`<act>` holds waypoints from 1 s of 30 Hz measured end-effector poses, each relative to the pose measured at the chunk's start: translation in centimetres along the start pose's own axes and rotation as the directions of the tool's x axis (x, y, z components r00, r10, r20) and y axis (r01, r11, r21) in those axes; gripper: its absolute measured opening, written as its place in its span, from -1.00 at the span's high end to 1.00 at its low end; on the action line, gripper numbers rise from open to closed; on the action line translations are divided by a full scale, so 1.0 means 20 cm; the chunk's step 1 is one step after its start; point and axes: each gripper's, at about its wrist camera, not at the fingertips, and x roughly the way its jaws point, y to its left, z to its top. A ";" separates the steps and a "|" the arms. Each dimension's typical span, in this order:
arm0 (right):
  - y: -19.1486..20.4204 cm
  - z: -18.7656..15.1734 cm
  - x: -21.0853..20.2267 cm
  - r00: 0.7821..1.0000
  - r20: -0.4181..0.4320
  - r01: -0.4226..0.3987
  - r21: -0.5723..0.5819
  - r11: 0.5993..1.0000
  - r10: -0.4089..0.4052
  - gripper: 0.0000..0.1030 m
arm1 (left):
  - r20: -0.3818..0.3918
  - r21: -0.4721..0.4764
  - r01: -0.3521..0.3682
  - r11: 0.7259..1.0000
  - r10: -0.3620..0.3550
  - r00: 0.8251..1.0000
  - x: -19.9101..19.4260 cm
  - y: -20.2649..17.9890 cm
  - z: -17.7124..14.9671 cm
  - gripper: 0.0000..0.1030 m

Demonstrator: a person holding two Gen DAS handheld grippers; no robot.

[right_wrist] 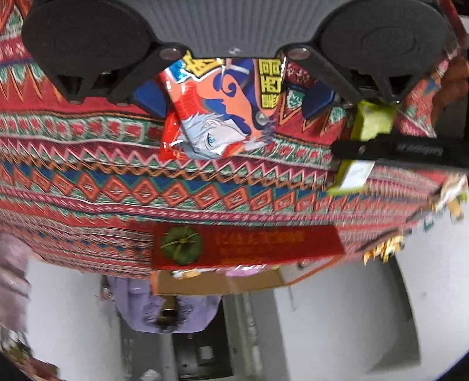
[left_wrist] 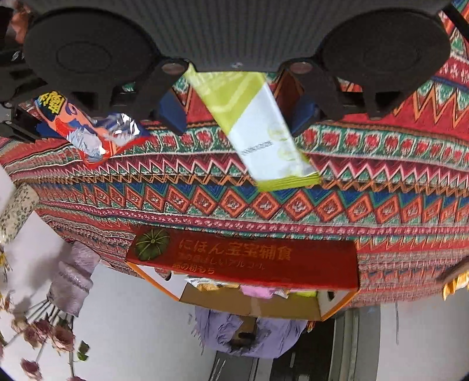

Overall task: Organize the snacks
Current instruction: 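Grasp the lime-green bar with the left gripper while the right grasps the red chip bag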

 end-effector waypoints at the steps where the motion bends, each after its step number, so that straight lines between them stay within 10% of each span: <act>1: 0.01 0.00 0.00 1.000 -0.002 0.014 -0.020 1.000 -0.014 -0.81 | 0.010 0.024 -0.005 1.000 0.004 1.000 0.01 -0.02 -0.01 -0.27; 10: -0.05 -0.04 -0.10 0.999 -0.026 0.046 -0.023 0.999 -0.046 -0.44 | 0.026 0.058 -0.001 0.998 0.000 1.000 -0.01 -0.06 -0.04 0.22; 30: 0.18 -0.15 -0.55 0.988 0.148 0.035 -0.027 0.999 -0.030 -0.27 | 0.174 0.044 -0.007 0.999 -0.001 0.985 -0.66 -0.01 -0.28 0.23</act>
